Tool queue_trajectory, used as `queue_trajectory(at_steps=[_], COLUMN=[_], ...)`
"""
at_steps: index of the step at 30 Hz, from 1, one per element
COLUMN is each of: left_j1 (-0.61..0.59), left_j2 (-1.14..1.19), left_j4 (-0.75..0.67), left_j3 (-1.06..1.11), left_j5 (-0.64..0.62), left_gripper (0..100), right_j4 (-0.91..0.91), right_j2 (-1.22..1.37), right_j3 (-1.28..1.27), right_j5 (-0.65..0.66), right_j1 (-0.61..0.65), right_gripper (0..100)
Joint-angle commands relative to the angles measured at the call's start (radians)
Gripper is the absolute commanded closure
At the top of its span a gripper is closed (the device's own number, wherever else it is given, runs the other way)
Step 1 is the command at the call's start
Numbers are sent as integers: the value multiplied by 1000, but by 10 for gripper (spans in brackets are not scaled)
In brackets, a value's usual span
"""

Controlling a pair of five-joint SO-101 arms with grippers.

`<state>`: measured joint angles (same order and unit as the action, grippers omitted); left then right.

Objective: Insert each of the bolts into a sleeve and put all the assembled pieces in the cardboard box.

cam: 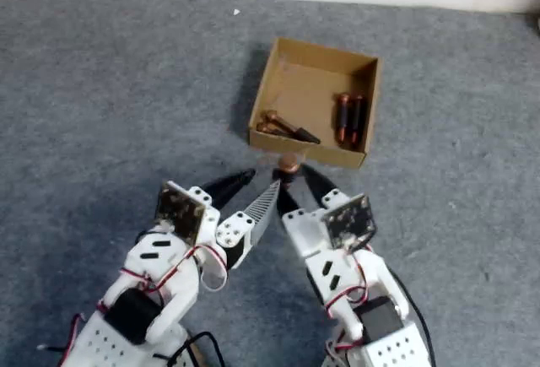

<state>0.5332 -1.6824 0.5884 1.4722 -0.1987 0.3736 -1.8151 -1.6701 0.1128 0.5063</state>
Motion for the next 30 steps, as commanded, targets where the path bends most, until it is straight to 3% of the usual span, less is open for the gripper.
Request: queue_trajectory(at_steps=[1,6,17,20,24,30], left_j1=[8,-48,-392,-423,-449,-447], left_j2=[-18,-18,-18,-18,-16,-16], left_j4=[138,227,222,180,153,158], left_j3=[-84,-68,176,229,229,229], left_j5=[-9,-12,-12,-14,-9,-9], left_gripper=[839,839,840,872,1000,993], right_j4=[-76,-82,-76,-76,-76,108], right_j2=[-21,-19,-18,-18,-19,-16], right_j3=[-107,-107,-107,-107,-104,24], right_j5=[-28,-28,-29,-46,-127,-127], right_j1=[-59,-67,-105,-111,-111,-110], right_gripper=[993,993,993,993,992,992])
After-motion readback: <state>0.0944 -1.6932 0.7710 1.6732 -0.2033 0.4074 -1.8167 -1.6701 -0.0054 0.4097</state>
